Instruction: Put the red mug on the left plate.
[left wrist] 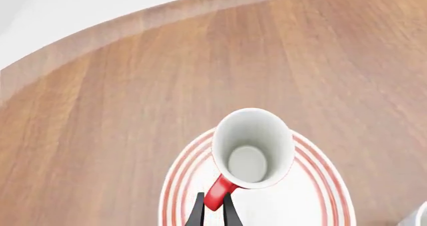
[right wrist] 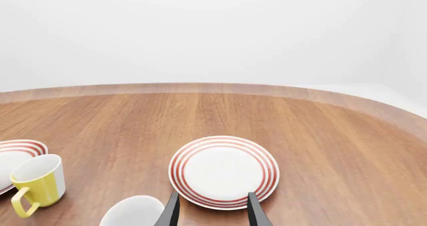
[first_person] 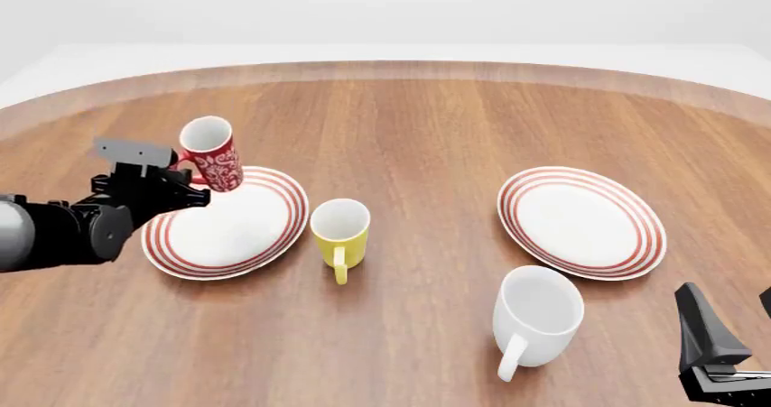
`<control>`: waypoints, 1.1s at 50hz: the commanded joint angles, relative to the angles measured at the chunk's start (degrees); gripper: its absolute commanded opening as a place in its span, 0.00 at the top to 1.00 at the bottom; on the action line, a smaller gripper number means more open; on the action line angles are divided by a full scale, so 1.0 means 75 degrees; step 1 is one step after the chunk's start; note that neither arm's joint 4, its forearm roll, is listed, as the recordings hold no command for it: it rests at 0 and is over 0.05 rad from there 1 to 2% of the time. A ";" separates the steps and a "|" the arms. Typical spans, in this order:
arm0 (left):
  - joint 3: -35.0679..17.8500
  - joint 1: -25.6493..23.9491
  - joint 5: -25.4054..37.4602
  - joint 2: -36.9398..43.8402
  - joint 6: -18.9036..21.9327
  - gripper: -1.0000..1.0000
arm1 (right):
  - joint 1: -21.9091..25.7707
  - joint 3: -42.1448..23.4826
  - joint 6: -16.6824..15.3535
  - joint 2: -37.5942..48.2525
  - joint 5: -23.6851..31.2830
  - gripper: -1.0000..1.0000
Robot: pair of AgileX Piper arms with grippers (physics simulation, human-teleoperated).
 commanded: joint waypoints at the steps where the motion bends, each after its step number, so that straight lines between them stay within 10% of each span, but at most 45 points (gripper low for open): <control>1: 0.0383 0.0016 -0.0349 0.0066 -0.0169 1.00 | -0.0001 0.0000 0.0000 -0.0004 0.0002 0.00; 55: 0.0505 0.0090 -0.0858 0.1084 -0.0162 1.00 | -0.0001 0.0000 0.0000 -0.0002 0.0001 0.00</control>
